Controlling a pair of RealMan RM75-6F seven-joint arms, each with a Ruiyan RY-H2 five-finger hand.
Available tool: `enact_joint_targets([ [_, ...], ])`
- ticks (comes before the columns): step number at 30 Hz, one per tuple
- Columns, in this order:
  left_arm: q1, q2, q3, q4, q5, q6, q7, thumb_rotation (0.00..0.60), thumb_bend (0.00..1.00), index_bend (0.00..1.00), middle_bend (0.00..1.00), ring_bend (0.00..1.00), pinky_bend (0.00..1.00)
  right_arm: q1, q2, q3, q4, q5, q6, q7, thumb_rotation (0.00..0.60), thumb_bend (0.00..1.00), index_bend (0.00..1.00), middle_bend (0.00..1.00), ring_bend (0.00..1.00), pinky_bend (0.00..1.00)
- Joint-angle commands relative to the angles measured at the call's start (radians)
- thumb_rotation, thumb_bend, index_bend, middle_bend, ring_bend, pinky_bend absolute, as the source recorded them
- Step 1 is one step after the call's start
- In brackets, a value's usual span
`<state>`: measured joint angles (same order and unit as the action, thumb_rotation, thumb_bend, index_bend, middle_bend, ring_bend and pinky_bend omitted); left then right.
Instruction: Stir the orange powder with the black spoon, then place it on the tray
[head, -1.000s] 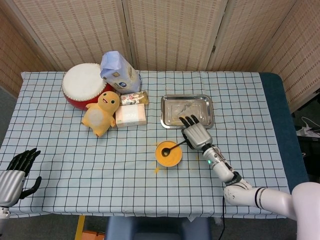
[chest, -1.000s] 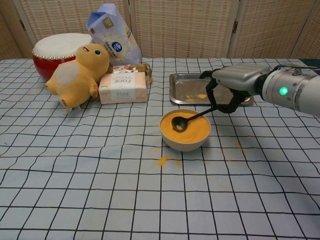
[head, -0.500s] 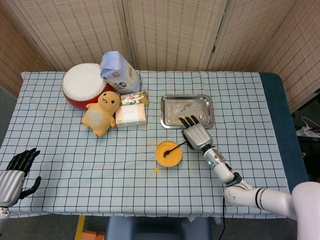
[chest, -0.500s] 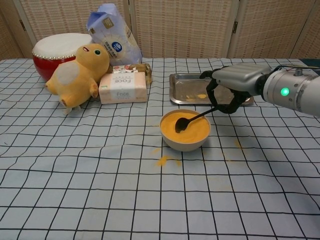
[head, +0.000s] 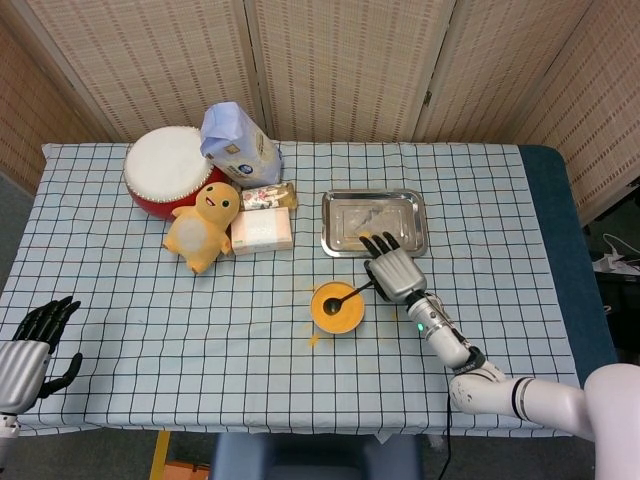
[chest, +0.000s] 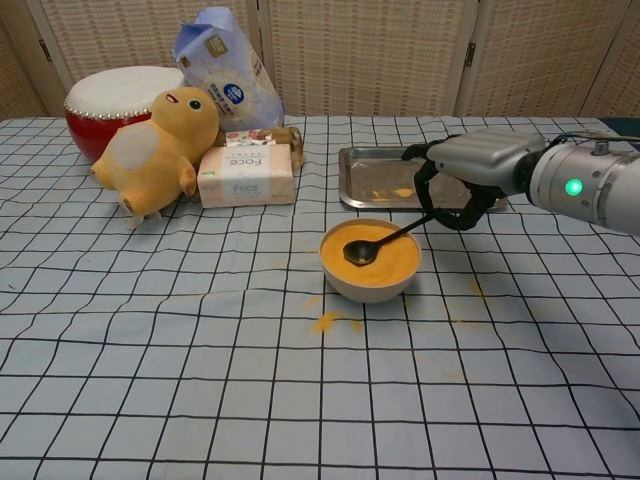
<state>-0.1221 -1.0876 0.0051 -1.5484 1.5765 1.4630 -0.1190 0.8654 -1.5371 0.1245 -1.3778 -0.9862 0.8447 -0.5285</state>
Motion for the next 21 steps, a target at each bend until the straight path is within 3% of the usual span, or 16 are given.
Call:
enact_joint_targets([
  [1, 0.000, 0.000, 0.000, 0.001, 0.001, 0.000, 0.000, 0.600, 0.46, 0.00, 0.00, 0.00, 0.09, 0.000, -0.001, 0.001, 0.002, -0.004, 0.002, 0.005, 0.600, 0.39, 0.51, 0.00, 0.00, 0.00],
  [21, 0.001, 0.002, 0.000, 0.000, 0.001, 0.003, -0.001, 0.600, 0.46, 0.00, 0.00, 0.00, 0.09, -0.001, -0.011, -0.006, 0.005, -0.014, 0.014, 0.002, 0.600, 0.40, 0.57, 0.00, 0.00, 0.00],
])
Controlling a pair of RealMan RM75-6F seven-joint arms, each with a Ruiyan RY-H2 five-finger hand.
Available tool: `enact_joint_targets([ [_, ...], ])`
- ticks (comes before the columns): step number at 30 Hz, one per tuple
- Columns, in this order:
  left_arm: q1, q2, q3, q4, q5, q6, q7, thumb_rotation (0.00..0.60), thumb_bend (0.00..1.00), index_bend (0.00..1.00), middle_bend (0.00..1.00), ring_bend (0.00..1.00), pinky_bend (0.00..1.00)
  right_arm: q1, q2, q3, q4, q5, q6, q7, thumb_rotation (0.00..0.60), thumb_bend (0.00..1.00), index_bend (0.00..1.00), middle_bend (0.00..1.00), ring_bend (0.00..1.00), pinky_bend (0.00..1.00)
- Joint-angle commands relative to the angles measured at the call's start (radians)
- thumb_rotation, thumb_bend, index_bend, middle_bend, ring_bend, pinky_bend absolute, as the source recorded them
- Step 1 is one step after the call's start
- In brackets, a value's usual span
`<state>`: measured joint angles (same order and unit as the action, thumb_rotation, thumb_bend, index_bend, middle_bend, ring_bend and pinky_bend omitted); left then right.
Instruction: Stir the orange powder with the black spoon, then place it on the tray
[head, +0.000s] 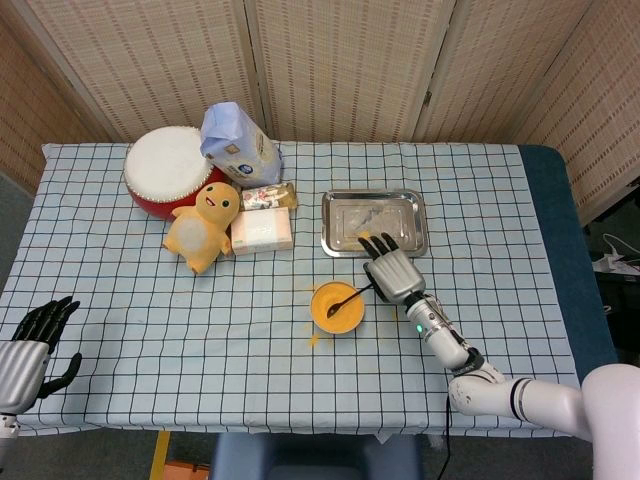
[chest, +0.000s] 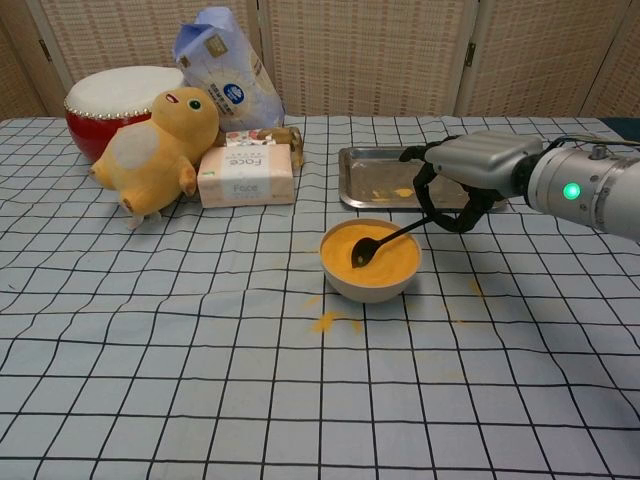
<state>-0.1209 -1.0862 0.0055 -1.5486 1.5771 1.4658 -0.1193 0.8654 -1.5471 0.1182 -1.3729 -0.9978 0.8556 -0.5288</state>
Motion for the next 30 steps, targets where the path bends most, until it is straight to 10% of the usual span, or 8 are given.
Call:
enact_joint_targets([
  [1, 0.000, 0.000, 0.000, 0.002, 0.001, 0.000, -0.002, 0.600, 0.46, 0.00, 0.00, 0.00, 0.09, -0.001, -0.002, 0.001, 0.001, -0.006, 0.006, 0.004, 0.600, 0.40, 0.58, 0.00, 0.00, 0.00],
  [30, -0.006, -0.001, 0.002, 0.001, 0.000, -0.012, 0.002, 0.600, 0.46, 0.00, 0.00, 0.00, 0.09, -0.031, -0.103, 0.001, 0.175, -0.249, 0.153, 0.040, 0.600, 0.40, 0.79, 0.11, 0.00, 0.09],
])
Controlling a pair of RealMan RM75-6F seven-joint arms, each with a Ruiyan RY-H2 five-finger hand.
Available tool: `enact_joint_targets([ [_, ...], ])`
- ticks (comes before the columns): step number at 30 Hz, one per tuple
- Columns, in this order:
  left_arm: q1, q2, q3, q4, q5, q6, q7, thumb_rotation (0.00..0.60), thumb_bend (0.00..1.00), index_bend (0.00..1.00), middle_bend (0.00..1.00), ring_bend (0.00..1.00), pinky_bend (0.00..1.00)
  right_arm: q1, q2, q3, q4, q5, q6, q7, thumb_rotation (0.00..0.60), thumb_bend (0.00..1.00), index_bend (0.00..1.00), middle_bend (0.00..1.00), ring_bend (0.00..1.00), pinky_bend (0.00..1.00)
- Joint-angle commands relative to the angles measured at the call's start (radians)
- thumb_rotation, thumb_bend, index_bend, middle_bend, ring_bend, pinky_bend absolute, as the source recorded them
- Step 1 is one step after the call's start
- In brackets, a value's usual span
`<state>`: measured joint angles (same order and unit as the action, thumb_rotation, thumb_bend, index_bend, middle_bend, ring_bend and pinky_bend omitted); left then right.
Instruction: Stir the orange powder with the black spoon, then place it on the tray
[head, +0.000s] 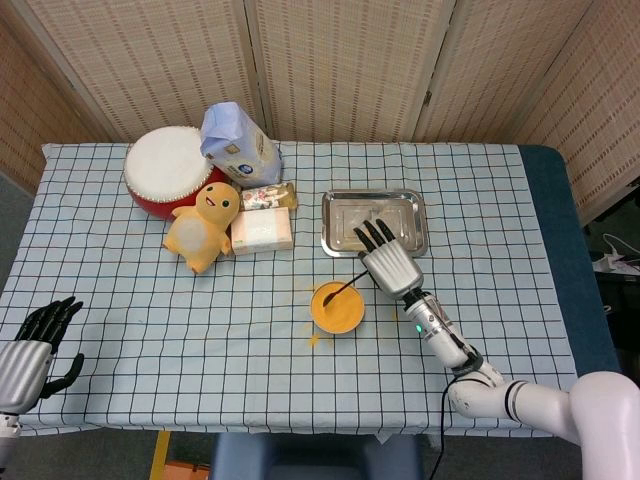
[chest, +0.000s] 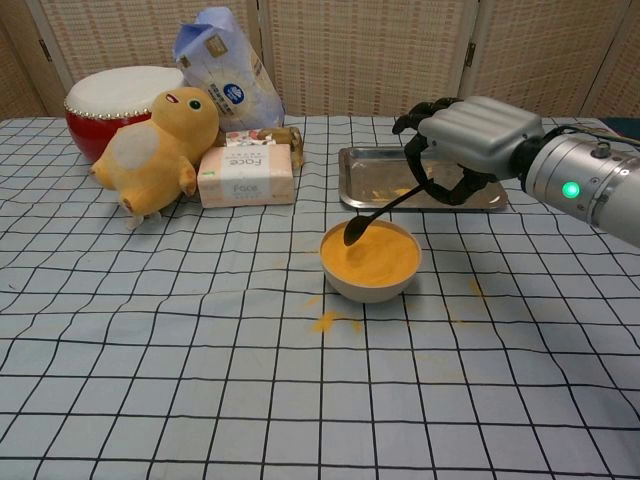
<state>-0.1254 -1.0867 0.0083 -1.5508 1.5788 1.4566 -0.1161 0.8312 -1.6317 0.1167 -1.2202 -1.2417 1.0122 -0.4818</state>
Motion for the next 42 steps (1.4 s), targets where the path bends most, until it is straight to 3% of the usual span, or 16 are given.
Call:
enact_joint_targets([
  [1, -0.002, 0.000, 0.000, 0.002, -0.001, -0.003, -0.002, 0.600, 0.46, 0.00, 0.00, 0.00, 0.09, 0.003, -0.025, 0.003, 0.032, -0.007, -0.005, -0.008, 0.600, 0.40, 0.79, 0.11, 0.00, 0.09],
  [7, -0.001, 0.000, -0.001, 0.004, -0.004, -0.002, -0.003, 0.600, 0.46, 0.00, 0.00, 0.00, 0.09, -0.005, -0.031, -0.016, 0.053, -0.032, -0.022, -0.001, 0.600, 0.40, 0.80, 0.11, 0.00, 0.09],
  [16, -0.001, -0.001, 0.000, 0.003, -0.003, -0.002, 0.001, 0.600, 0.46, 0.00, 0.00, 0.00, 0.09, -0.035, 0.053, -0.046, -0.052, -0.051, -0.041, 0.021, 0.600, 0.40, 0.81, 0.11, 0.00, 0.09],
  [21, -0.003, -0.004, 0.001, 0.000, 0.000, -0.004, 0.007, 0.600, 0.46, 0.00, 0.00, 0.00, 0.09, -0.056, 0.102, -0.030, -0.118, -0.046, -0.019, 0.034, 0.600, 0.40, 0.82, 0.11, 0.00, 0.09],
  [31, -0.006, -0.004, -0.003, 0.003, -0.009, -0.011, 0.003, 0.600, 0.46, 0.00, 0.00, 0.00, 0.09, -0.031, -0.032, 0.037, 0.034, -0.001, -0.013, 0.017, 0.600, 0.40, 0.82, 0.11, 0.00, 0.10],
  [37, -0.006, -0.002, -0.004, 0.005, -0.014, -0.014, -0.002, 0.600, 0.46, 0.00, 0.00, 0.00, 0.09, -0.012, -0.094, 0.033, 0.123, -0.014, -0.038, 0.021, 0.600, 0.40, 0.82, 0.11, 0.00, 0.10],
  [42, -0.006, -0.002, -0.004, 0.006, -0.014, -0.014, -0.003, 0.600, 0.46, 0.00, 0.00, 0.00, 0.09, -0.024, -0.083, 0.017, 0.112, -0.032, -0.039, 0.032, 0.600, 0.40, 0.82, 0.11, 0.00, 0.10],
])
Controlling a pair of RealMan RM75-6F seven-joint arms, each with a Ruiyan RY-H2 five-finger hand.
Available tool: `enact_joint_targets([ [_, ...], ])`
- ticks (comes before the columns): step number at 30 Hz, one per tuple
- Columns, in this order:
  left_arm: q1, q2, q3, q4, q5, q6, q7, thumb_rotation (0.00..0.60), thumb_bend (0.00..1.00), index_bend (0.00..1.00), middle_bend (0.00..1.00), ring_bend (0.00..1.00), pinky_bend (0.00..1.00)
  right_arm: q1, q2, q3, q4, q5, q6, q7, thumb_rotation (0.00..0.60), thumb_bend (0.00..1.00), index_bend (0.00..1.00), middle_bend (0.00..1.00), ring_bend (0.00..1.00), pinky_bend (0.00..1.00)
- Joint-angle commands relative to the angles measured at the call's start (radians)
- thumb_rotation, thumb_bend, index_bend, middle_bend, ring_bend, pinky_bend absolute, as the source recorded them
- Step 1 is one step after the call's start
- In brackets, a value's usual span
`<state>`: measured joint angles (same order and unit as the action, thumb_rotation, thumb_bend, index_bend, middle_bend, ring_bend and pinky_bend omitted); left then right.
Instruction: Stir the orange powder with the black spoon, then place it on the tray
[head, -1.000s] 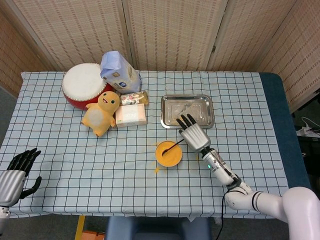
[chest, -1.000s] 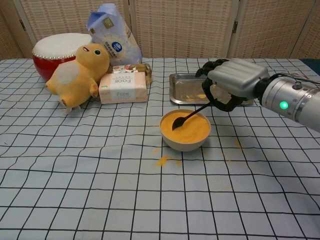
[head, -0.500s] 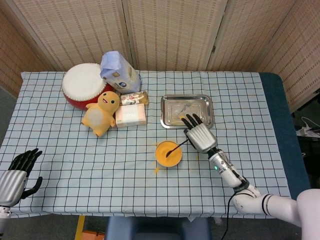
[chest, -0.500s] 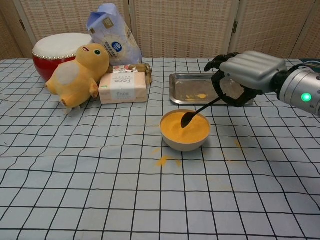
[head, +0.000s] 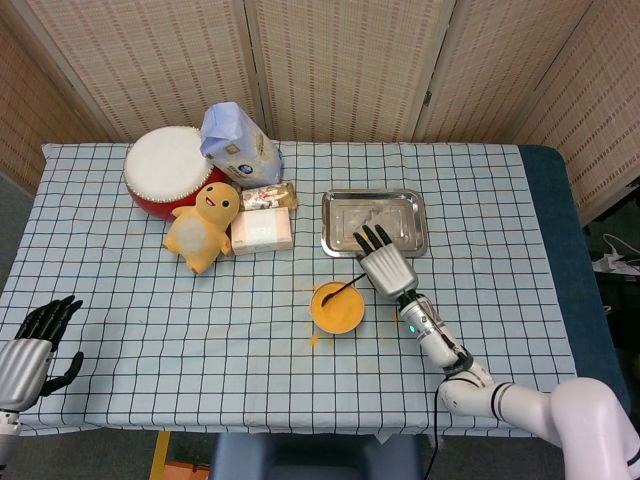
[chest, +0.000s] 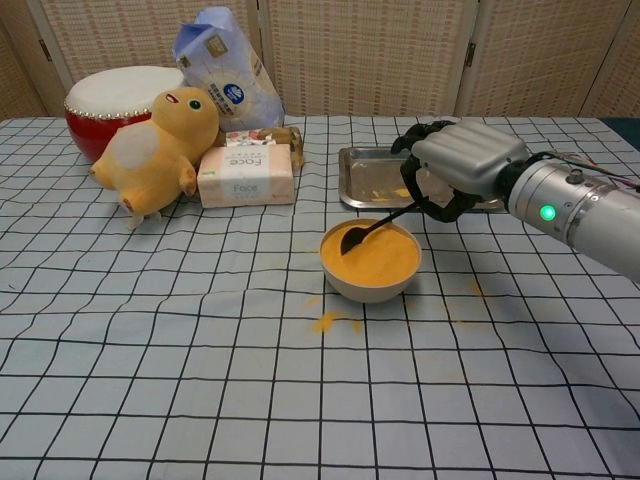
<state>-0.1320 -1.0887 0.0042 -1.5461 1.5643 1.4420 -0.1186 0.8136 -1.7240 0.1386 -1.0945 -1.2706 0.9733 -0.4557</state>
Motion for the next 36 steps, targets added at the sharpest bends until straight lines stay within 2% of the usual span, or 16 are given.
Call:
enact_joint_targets([
  [1, 0.001, 0.000, 0.001, 0.001, 0.003, 0.002, -0.001, 0.600, 0.46, 0.00, 0.00, 0.00, 0.09, -0.013, 0.021, -0.007, -0.031, -0.001, -0.003, 0.007, 0.600, 0.40, 0.82, 0.11, 0.00, 0.10],
  [10, 0.002, -0.004, 0.003, -0.005, 0.010, 0.009, 0.013, 0.600, 0.46, 0.00, 0.00, 0.00, 0.09, -0.047, 0.121, -0.014, -0.184, 0.022, -0.007, -0.017, 0.600, 0.40, 0.82, 0.11, 0.00, 0.10],
  [18, 0.008, -0.003, 0.006, -0.006, 0.018, 0.022, 0.016, 0.600, 0.46, 0.00, 0.00, 0.00, 0.09, -0.067, 0.142, -0.006, -0.220, -0.003, 0.056, -0.033, 0.600, 0.40, 0.82, 0.11, 0.00, 0.10],
  [24, 0.008, -0.003, 0.005, -0.006, 0.016, 0.020, 0.014, 0.600, 0.46, 0.00, 0.00, 0.00, 0.09, -0.096, 0.189, -0.040, -0.285, -0.036, 0.073, -0.028, 0.600, 0.40, 0.82, 0.11, 0.00, 0.10],
  [28, 0.005, -0.005, 0.007, -0.005, 0.019, 0.016, 0.017, 0.600, 0.46, 0.00, 0.00, 0.00, 0.09, -0.096, 0.189, -0.051, -0.287, -0.031, 0.053, -0.063, 0.600, 0.40, 0.83, 0.11, 0.00, 0.10],
  [36, 0.004, -0.004, 0.005, -0.003, 0.016, 0.013, 0.013, 0.600, 0.46, 0.00, 0.00, 0.00, 0.09, -0.070, 0.139, -0.032, -0.233, -0.001, 0.016, -0.113, 0.600, 0.40, 0.83, 0.11, 0.00, 0.10],
])
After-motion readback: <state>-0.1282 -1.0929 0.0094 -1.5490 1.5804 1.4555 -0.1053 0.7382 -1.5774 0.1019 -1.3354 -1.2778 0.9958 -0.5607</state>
